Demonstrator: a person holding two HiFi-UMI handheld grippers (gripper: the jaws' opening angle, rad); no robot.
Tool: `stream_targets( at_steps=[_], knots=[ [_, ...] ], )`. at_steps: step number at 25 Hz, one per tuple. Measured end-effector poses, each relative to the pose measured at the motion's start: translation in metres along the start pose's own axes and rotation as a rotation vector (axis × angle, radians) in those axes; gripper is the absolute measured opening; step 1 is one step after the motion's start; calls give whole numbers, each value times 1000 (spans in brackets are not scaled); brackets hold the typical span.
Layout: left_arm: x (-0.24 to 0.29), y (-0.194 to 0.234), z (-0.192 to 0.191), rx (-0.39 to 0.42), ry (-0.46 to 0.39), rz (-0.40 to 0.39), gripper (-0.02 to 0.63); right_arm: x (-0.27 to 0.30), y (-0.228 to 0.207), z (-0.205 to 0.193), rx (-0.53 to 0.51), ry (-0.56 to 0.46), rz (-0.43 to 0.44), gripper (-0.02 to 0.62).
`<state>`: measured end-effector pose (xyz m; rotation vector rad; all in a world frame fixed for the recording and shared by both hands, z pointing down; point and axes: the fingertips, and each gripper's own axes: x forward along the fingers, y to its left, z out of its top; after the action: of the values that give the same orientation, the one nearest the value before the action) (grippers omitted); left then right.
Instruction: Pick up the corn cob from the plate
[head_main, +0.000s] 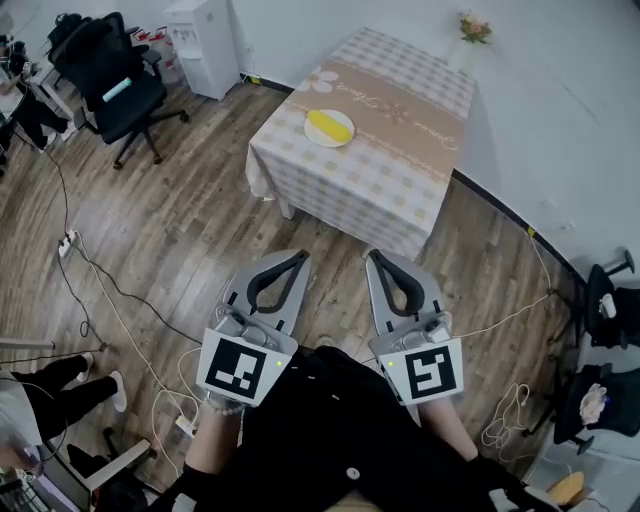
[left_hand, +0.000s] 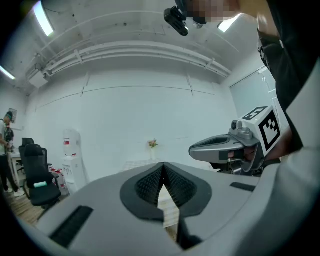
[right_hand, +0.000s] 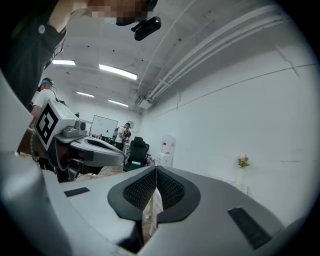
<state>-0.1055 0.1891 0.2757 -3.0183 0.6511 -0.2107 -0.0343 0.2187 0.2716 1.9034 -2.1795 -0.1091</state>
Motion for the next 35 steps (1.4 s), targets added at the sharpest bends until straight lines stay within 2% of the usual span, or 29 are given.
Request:
stream_targets(
  at_steps=[22,35],
  knots=[
    [9,-59,5,22,-7,95,14,-58,-30,-24,2,-27,56,42],
    [5,-61,6,29,-9,125,14,-62,-28,-23,3,-44,71,41]
  ],
)
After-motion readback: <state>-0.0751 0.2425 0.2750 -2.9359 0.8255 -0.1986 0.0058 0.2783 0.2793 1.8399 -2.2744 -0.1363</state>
